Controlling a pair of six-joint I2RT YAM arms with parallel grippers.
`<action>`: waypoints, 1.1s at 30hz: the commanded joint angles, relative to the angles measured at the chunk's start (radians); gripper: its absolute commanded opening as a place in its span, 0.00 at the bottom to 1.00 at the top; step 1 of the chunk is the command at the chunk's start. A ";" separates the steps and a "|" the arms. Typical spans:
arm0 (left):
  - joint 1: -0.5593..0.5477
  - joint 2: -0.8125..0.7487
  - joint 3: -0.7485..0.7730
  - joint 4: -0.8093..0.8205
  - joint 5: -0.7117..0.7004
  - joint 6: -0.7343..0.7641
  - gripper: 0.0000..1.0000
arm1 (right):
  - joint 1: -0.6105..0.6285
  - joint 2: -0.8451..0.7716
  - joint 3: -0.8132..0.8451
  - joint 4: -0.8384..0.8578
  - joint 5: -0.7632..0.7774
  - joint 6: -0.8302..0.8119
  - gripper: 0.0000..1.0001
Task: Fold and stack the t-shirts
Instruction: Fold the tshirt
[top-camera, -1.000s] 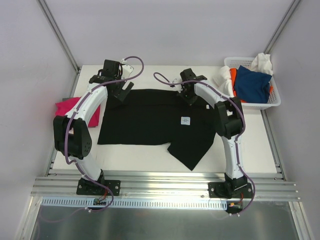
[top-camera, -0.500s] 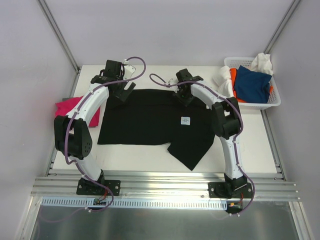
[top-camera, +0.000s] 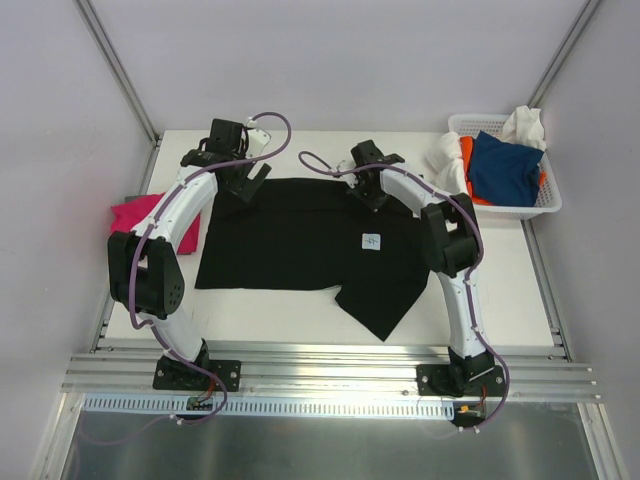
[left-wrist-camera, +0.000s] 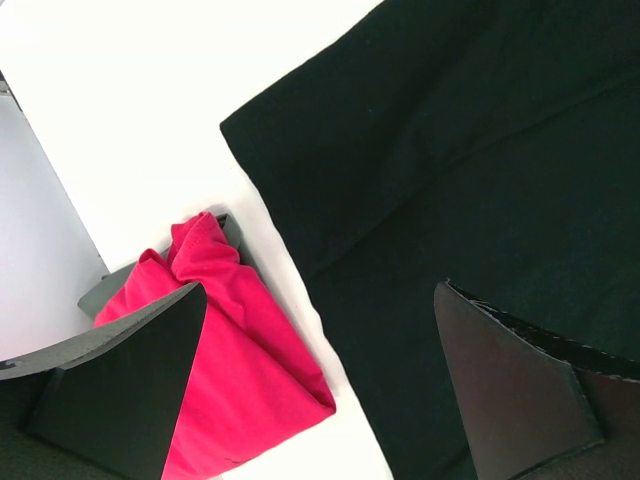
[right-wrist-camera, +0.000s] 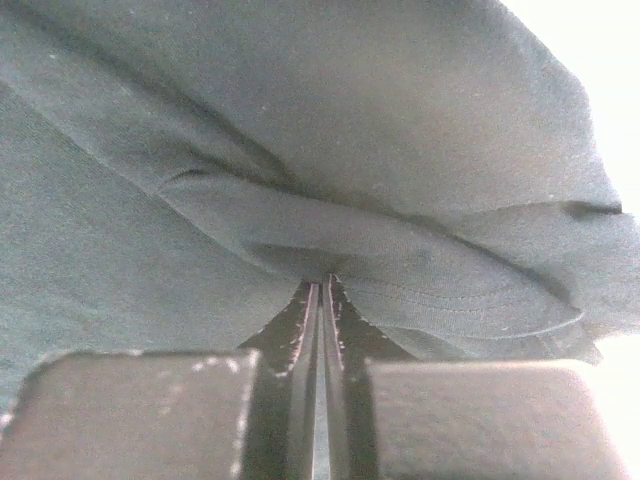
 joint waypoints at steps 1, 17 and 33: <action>-0.007 -0.007 0.034 -0.005 -0.002 -0.013 0.99 | 0.002 -0.077 0.012 -0.003 0.034 0.000 0.01; -0.007 -0.030 0.021 -0.002 0.059 -0.071 0.98 | 0.130 -0.319 -0.112 -0.082 0.028 0.034 0.02; -0.011 -0.106 -0.040 -0.004 0.044 -0.016 0.99 | 0.178 -0.393 -0.298 -0.121 0.020 0.066 0.73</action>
